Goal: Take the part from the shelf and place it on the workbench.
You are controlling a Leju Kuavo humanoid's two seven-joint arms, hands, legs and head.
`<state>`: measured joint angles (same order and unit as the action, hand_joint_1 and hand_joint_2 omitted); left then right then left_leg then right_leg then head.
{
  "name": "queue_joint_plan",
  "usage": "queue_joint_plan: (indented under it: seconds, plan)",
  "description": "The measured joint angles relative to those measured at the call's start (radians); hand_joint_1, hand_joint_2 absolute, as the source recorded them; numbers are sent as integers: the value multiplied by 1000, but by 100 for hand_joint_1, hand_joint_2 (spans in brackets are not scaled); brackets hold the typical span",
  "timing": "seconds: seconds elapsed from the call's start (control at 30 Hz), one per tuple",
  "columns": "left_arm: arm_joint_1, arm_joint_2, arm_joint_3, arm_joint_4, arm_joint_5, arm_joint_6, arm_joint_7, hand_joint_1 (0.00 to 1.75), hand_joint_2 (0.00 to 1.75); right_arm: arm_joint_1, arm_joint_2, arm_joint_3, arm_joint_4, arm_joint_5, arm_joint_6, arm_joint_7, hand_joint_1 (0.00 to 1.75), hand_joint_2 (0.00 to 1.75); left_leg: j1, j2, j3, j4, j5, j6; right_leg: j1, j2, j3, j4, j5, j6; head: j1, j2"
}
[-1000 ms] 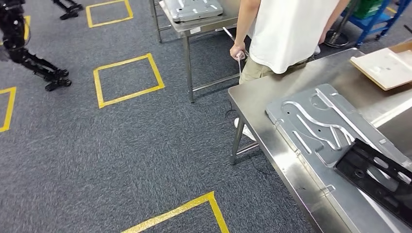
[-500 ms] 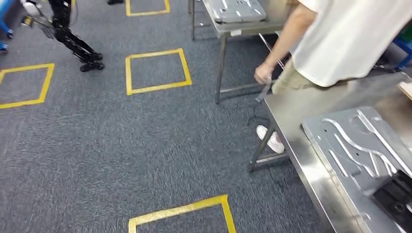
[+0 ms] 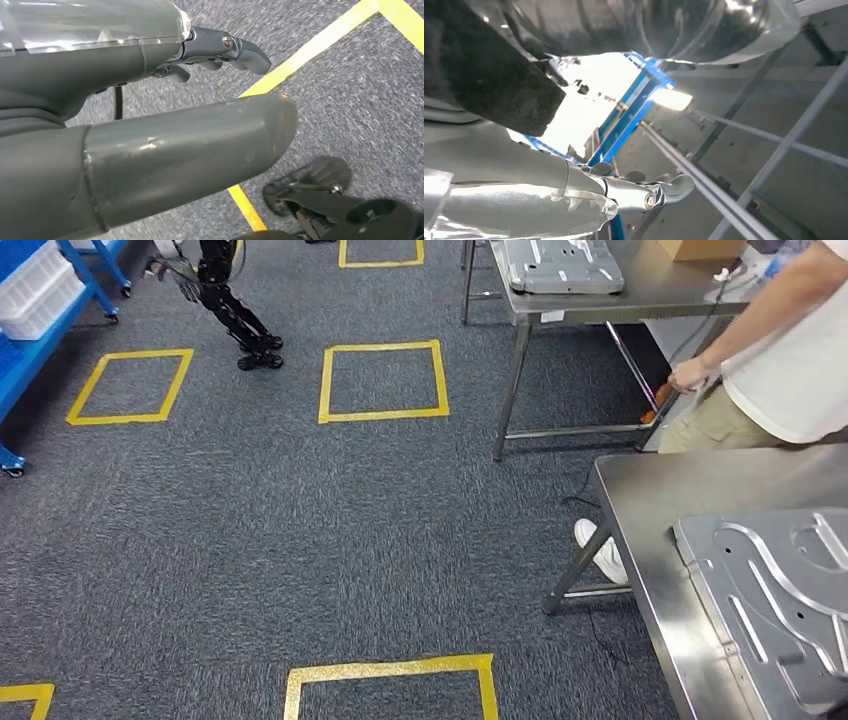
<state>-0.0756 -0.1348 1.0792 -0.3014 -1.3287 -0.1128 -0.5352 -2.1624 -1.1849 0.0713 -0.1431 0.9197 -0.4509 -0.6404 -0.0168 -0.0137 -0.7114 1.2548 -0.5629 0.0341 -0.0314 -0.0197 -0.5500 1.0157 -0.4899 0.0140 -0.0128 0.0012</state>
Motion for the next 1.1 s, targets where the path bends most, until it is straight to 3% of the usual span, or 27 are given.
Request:
queue_joint_plan:
  seconds: [0.03, 0.07, 0.1, 0.13, 0.2, 0.27, 0.33, 0.37, 0.43, 0.47, 0.53, 0.57, 0.6, 0.63, 0.7, 0.77, 0.83, 0.87, 0.93, 1.0, 1.03, 1.07, 1.1]
  plan:
    - [0, 0, 0, 0, 0, 0, 0, 0, 0, 0, 0, 0, -1, 0, 0, 0, 0, 0, 4, 5, -26, 53, -16, -2, 2, -12, 1, 0, -1, -1, 0, 0]
    - [1, 0, 0, 0, 0, 0, 0, 0, 0, 0, 0, 0, -1, 0, 0, 0, 0, 0, 7, 8, -35, 71, -14, -4, 3, -24, 2, 1, -3, -1, 0, 0]
    - [1, 0, 0, 0, 0, 0, 0, 0, 0, 0, 0, 0, -1, 0, 0, 0, 0, 0, 8, 11, -22, 46, 8, -4, 3, -36, 4, 1, -5, -1, 0, 0]
    - [2, 0, 0, 0, 0, 0, 0, 0, 0, 0, 0, 0, -1, 0, 0, 0, 0, 0, 9, 20, 11, -16, 42, -1, 3, -49, 8, 1, -7, 1, 0, 0]
    - [0, 0, 0, 0, 0, 0, 0, 0, 0, 0, 0, 0, -1, 0, 0, 0, 0, 0, 1, 61, 86, -161, 92, 9, 6, -72, 17, 2, -14, 6, 0, 0]
    - [-1, 0, 0, 0, 0, 0, 0, 0, 0, 0, -1, 0, -1, 0, 0, 0, 0, 0, -9, 82, 117, -224, 101, 19, 10, -94, 22, 1, -19, 15, 0, 0]
    - [0, 0, 0, 0, 0, 0, 0, 0, 0, 1, 1, 0, -1, 0, 0, 0, 0, 0, -9, 61, 118, -233, 106, 29, 10, -110, 27, -4, -22, 26, 0, 0]
    - [1, 0, 0, 0, 0, 0, 0, 0, 0, 1, 2, 0, -1, 0, 0, 0, 0, 0, -7, 51, 121, -240, 111, 35, 7, -97, 28, -1, -27, 31, 1, 0]
    - [1, 0, 0, 0, 0, 0, 0, 0, 0, 0, 0, 0, -1, 0, 0, 0, 0, 0, -3, 32, 128, -256, 120, 46, 2, -37, 3, 58, -69, 37, 1, 0]
    - [0, 0, 0, 0, 0, 0, 0, 0, 0, 0, -1, -1, -1, 0, 0, 0, 0, 0, -3, 21, 129, -258, 121, 49, 0, -5, -28, 117, -100, 38, 2, 0]
    - [-2, 0, 0, 0, 0, 1, 0, 0, 0, 0, -8, -1, -1, -1, 0, 0, 0, 0, -4, -1, 130, -258, 121, 50, 0, 18, -100, 244, -147, 41, 2, 0]
    - [-2, 0, 0, 0, 0, 1, 0, 0, 0, 1, -10, -2, -1, -1, 0, 0, 0, 0, -5, -13, 131, -257, 120, 50, -1, 19, -121, 271, -142, 43, 1, 0]
    - [-1, 0, 0, 0, 0, 1, 0, 0, 0, 2, -12, -2, 0, 0, 0, 0, 0, 0, -6, -24, 133, -255, 118, 50, -1, 20, -122, 257, -116, 43, 1, 0]
    - [0, 0, 0, 0, 0, 1, 0, 0, 0, 2, -13, -2, 0, 0, 0, 0, 0, 0, -5, -36, 136, -251, 115, 48, -2, 23, -104, 205, -75, 44, 1, 0]
    - [-1, 0, 0, 0, 0, 1, 0, 0, 0, 2, -14, -2, 0, 0, 0, 0, 0, 0, -5, -58, 136, -240, 108, 40, -7, 55, -48, 74, -10, 46, 2, 0]
    - [-2, 0, 0, 0, 0, 1, 0, 0, 0, 3, -15, -2, 0, 0, 0, 0, 0, 0, -6, -78, 127, -231, 104, 31, -7, 79, -26, 17, 5, 41, 2, 0]
    - [1, 0, 0, 0, 0, 0, 0, 0, 0, 4, -13, -2, 0, 0, 0, 0, 0, 0, -6, -93, 120, -228, 106, 24, -5, 65, -28, 16, 6, 29, 1, 0]
    - [2, 0, 0, 0, 0, 0, 0, 0, 0, 4, -9, -2, 0, 0, 0, 0, 0, 0, -6, -91, 117, -222, 101, 20, -6, 56, -26, 14, 7, 23, 1, 0]
    - [2, 0, 0, 0, 0, 0, 0, 0, 0, 4, -3, -2, -1, 0, 0, 0, 0, 0, -7, -52, 92, -163, 62, 12, -6, 37, -19, 10, 6, 10, 0, 0]
    - [0, -1, 0, 0, 0, 1, 0, 0, 0, 3, -1, -2, -2, 0, 0, 0, 0, 0, -3, -6, 30, -30, -5, 6, 0, 17, -15, 9, 3, 2, -1, 0]
    - [-1, -1, 0, 0, 0, 1, 0, 0, 0, 3, -1, -2, -3, 0, 0, 0, 0, 0, -1, 2, -2, 36, -30, 5, 3, 7, -15, 9, 2, 0, -1, 0]
    - [0, -1, 0, 0, 0, 0, 0, 0, 0, 4, -1, -2, -3, 0, 0, 0, 0, 0, 1, 6, -21, 73, -37, 5, 5, -2, -13, 9, 1, -1, -1, 0]
    - [1, -1, 0, 0, 0, 0, 0, 0, 0, 4, -1, -2, -3, 0, 0, 0, 0, 0, 2, 8, -21, 72, -24, 6, 7, -12, -11, 10, -1, -2, -1, 0]
